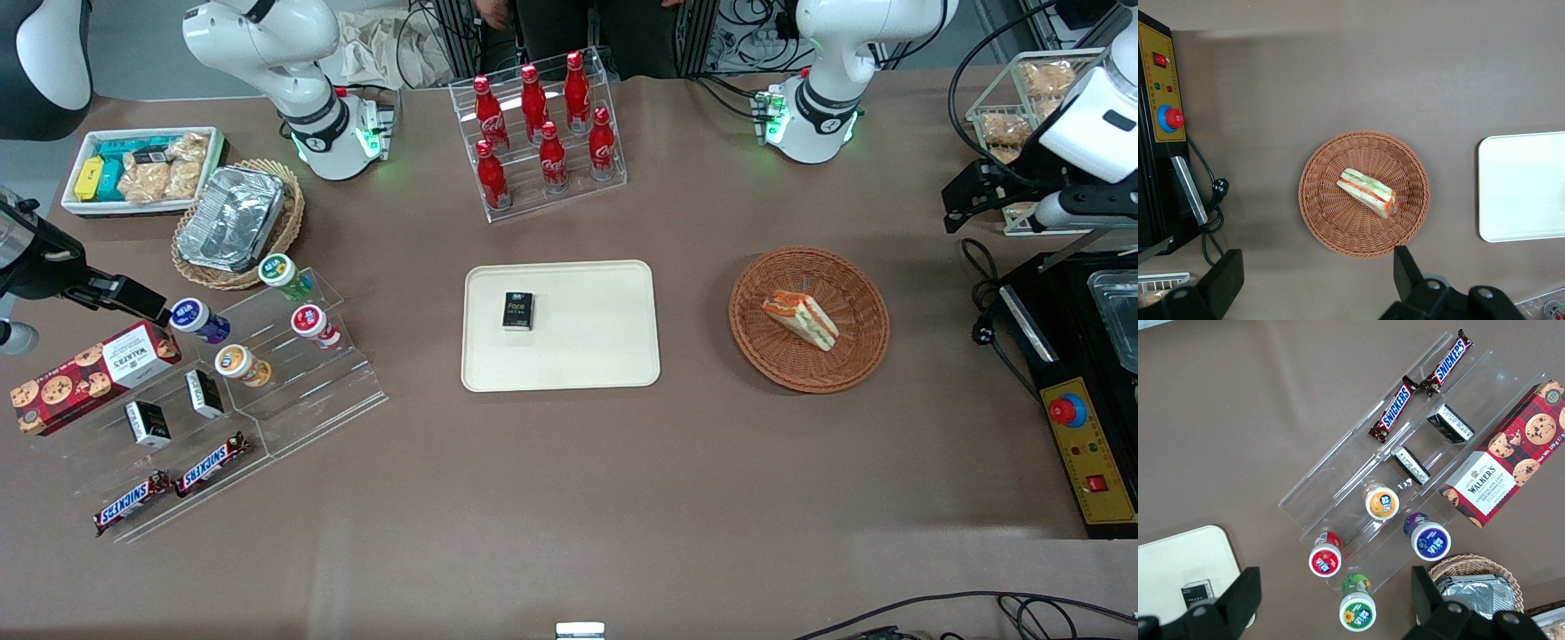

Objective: Place sandwich from basket to tray
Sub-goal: 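Move the left gripper over the wicker basket above the wrapped sandwich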

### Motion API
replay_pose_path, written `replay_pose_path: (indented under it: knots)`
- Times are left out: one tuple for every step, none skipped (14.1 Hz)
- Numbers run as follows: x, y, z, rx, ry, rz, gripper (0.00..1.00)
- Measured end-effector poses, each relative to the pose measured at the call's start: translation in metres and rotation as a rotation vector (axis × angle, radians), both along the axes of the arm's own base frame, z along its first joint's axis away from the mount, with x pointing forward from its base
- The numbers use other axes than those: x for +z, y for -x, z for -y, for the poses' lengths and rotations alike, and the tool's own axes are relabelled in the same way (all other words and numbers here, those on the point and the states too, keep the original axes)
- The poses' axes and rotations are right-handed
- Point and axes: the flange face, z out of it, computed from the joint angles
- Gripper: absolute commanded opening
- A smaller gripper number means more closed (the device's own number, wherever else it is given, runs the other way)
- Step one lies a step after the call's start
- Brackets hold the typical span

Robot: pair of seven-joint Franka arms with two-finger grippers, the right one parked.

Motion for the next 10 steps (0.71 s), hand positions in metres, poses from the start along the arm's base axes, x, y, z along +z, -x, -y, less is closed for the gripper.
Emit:
replay_pose_path:
  knots:
    - [-0.0002, 0.0002, 0.0006, 0.0, 0.0, -0.001, 1.0]
    - [-0.0005, 0.0005, 0.0014, 0.0, 0.0, -0.004, 1.0]
    - [-0.0009, 0.0007, 0.002, 0.0, -0.001, -0.006, 1.0]
    - [-0.0013, 0.0008, 0.0024, 0.0, -0.001, -0.007, 1.0]
    - [-0.0018, 0.0008, 0.0022, 0.002, 0.0, -0.008, 1.0]
    - [-0.0022, 0.0007, 0.0016, 0.004, 0.0, -0.009, 1.0]
    - [-0.0023, 0.0006, 0.0006, 0.006, 0.0, -0.009, 1.0]
    - [-0.0023, 0.0006, -0.0001, 0.012, 0.0, -0.009, 1.0]
    - [-0.0025, 0.0006, 0.0003, 0.03, 0.007, -0.01, 1.0]
    - [-0.0025, 0.0007, 0.0024, 0.069, 0.027, -0.012, 1.0]
